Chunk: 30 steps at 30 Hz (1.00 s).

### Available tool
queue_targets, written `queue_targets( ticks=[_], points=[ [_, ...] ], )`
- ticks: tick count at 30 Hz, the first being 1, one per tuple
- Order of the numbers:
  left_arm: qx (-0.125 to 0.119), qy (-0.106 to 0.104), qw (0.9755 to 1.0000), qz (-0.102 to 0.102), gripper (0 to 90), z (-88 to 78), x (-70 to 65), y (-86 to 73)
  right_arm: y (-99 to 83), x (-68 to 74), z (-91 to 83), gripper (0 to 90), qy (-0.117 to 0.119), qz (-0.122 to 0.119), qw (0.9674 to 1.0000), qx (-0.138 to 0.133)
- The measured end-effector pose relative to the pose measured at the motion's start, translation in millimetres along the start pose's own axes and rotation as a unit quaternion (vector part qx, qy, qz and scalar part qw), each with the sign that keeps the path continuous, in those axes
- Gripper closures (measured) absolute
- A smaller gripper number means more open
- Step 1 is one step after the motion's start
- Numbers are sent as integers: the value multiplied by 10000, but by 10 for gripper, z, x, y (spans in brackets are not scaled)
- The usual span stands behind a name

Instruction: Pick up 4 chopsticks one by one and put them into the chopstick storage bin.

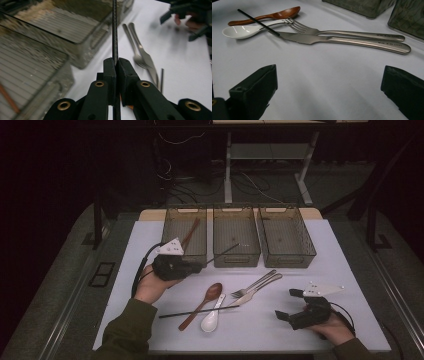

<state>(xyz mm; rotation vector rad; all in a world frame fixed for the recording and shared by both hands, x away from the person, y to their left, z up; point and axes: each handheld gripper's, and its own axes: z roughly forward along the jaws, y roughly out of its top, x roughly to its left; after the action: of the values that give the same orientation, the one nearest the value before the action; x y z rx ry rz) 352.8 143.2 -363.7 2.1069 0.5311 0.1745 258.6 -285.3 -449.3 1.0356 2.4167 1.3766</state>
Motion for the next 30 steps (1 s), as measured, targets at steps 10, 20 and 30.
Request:
queue_targets(
  ticks=[10,20,30],
  points=[
    [-68,454,9986,-245,840,-2,340,224,0,-5,-1,5,-37,30,10000,-10],
    [-39,1051,9935,-442,840,-4,674,423,1,-9,-7,5,-50,47,10000,-22],
    [-48,1647,9831,-794,840,76,986,416,0,-16,-8,5,-79,69,9999,-26]
  ],
)
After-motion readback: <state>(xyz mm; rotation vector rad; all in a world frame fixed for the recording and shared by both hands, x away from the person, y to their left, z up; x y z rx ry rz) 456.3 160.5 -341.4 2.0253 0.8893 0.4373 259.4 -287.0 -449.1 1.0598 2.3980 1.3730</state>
